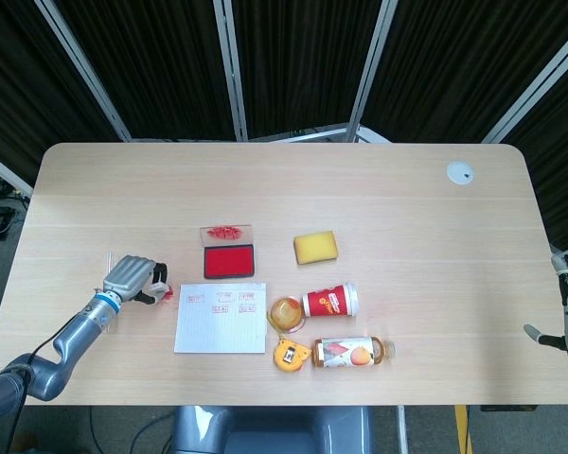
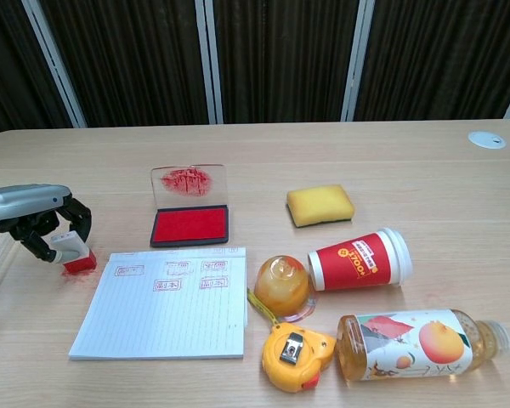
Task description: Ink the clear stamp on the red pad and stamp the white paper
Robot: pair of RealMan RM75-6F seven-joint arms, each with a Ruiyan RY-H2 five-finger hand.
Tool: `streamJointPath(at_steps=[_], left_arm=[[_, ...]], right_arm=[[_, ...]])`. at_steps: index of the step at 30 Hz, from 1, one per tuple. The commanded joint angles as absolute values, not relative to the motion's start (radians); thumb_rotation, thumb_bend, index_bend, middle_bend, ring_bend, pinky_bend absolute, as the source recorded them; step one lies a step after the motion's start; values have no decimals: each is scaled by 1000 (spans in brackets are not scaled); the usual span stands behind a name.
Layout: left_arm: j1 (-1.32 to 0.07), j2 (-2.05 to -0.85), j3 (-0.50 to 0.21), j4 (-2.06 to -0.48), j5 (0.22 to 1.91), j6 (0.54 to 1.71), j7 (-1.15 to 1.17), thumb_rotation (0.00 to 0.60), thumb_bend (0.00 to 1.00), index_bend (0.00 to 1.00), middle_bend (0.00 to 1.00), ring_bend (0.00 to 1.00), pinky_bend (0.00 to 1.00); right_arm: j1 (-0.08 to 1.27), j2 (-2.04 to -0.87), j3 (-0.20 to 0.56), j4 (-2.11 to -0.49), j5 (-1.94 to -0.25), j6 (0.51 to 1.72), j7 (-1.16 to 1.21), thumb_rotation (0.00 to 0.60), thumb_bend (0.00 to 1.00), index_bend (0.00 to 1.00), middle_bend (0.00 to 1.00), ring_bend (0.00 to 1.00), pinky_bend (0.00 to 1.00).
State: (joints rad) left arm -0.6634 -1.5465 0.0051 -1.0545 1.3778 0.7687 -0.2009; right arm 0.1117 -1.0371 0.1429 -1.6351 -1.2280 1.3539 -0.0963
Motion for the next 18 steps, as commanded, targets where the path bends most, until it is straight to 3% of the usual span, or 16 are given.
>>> streamJointPath(at_steps=[1,6,18], left_arm=[[-662,-1548,6,-1051,1381,770,-201,600,356,561,542,849,825],[-662,-1545,10,-1054,1390,771,-188,600,240,536,521,849,822],[-652,-1537,7,-1077,1387,789,-133,600,164,480,477,848,821]], right_arm=[[112,-1037,143,-1635,-1228,1354,-97,600,0,0,0,0,0],[112,-1037,143,-1634,-1227,1354,-97,600,0,0,0,0,0],[112,-1037,143,-1635,-1226,1352,-98,600,0,0,0,0,0]])
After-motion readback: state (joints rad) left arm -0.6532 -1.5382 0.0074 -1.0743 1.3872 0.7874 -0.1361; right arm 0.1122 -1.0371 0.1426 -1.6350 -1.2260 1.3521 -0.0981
